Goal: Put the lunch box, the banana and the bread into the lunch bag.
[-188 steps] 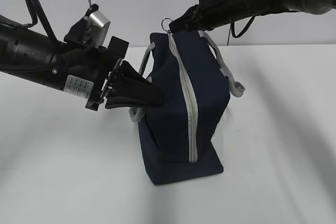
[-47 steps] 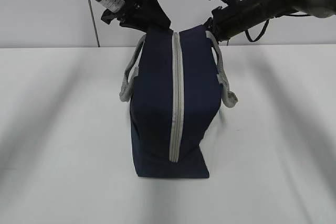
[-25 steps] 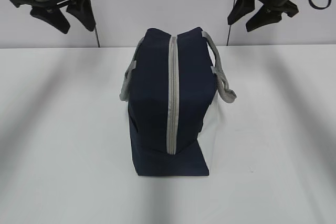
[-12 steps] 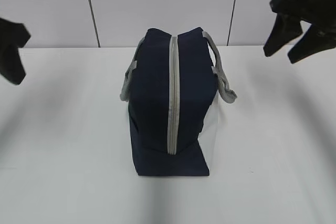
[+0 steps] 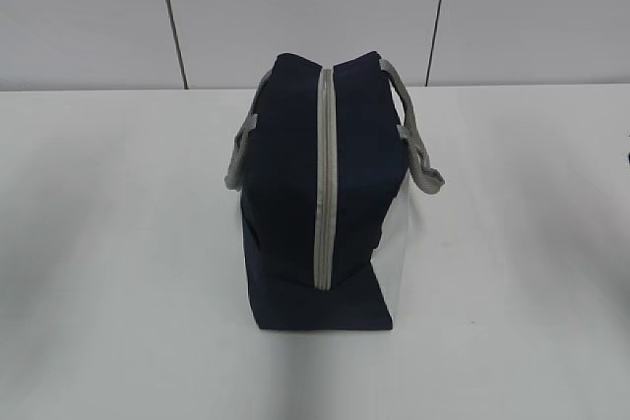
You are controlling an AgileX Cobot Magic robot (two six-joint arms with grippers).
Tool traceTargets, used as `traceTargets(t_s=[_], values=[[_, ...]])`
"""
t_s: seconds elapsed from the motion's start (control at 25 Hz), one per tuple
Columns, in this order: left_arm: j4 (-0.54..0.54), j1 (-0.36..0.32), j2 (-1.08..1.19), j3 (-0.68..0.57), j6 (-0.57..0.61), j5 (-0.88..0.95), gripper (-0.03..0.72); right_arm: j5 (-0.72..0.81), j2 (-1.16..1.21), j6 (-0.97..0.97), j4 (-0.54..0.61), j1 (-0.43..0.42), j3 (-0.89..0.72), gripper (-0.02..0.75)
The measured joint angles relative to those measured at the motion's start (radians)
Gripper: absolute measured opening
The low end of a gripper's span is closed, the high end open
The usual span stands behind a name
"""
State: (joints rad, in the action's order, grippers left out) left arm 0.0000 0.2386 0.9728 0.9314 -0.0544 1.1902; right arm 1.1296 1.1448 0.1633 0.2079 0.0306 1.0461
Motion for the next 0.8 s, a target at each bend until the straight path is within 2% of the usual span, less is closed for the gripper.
traceTargets(t_s=[0.44, 0.68, 0.8], values=[[-0.007, 0.0, -0.432, -0.163, -0.034, 0.017, 0.401, 0.009, -0.442, -0.013, -0.045, 0.0, -0.276, 0.417], [0.0, 0.005, -0.565, -0.291, -0.041, 0.017, 0.381, 0.029, -0.615, -0.073, -0.065, 0.0, -0.409, 0.417], [0.0, 0.013, -0.615, -0.352, -0.041, 0.016, 0.381, 0.045, -0.705, -0.12, -0.112, 0.0, -0.439, 0.417]])
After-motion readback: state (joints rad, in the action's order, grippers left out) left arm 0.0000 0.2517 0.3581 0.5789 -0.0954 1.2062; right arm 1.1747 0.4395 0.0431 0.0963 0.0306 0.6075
